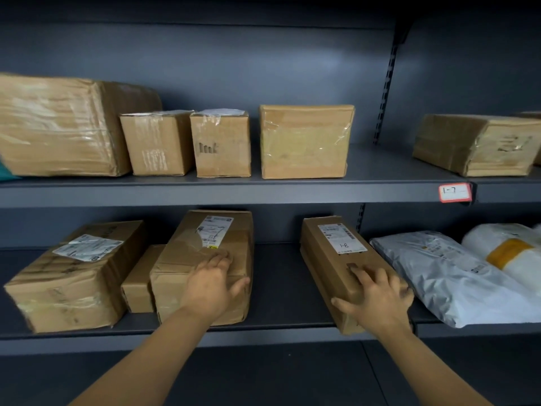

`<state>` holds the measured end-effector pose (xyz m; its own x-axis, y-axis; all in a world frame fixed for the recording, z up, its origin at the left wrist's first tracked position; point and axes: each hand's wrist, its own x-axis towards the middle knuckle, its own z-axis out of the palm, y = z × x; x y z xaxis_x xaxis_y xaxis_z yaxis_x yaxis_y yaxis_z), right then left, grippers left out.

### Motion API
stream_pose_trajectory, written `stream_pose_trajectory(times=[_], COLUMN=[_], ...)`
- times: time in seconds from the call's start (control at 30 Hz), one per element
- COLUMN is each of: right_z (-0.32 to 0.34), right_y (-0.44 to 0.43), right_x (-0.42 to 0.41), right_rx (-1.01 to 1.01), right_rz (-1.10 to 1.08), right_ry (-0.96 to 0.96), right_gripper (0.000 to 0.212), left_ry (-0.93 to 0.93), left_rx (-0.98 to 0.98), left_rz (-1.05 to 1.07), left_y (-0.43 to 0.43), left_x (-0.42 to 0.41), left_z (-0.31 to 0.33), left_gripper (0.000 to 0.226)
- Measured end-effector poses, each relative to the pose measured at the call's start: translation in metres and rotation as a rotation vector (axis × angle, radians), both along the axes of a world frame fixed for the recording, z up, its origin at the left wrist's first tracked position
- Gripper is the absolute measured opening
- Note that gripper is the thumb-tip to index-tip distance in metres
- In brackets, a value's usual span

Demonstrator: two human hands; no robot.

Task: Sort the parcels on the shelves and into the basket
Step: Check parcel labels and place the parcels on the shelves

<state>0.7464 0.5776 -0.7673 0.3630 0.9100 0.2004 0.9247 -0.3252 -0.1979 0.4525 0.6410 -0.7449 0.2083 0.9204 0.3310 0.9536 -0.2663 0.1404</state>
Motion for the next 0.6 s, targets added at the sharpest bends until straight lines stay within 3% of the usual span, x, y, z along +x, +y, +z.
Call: stream_pose_trajectory(times=[0.17, 0.43, 0.53, 0.6], right_z=[0.0, -0.007, -0.003, -0.001], right_y=[0.003, -0.01, -0.014, -0.013], right_x=[0.006, 0.0, -0.008, -0.023], right_rx=[0.022, 0.087, 0.013, 0.118], right_rz=[0.087, -0.051, -0.089, 0.026], right_ry=[0.056, 0.007, -0.12, -0.196], right_gripper=[0.082, 0.079, 0.082, 0.076], left_ry=[-0.022, -0.017, 0.002, -0.068], left_rx=[-0.018, -0.001, -0.031, -0.045], left_rz=[-0.013, -0.012, -0.043, -0.073], left_y=[0.003, 0.001, 0.001, 0.0], left_x=[-0.004, -0.002, -0.005, -0.013], left_z=[0.0, -0.003, 0.002, 0.005], left_gripper=[0.071, 0.07, 0.07, 0.066])
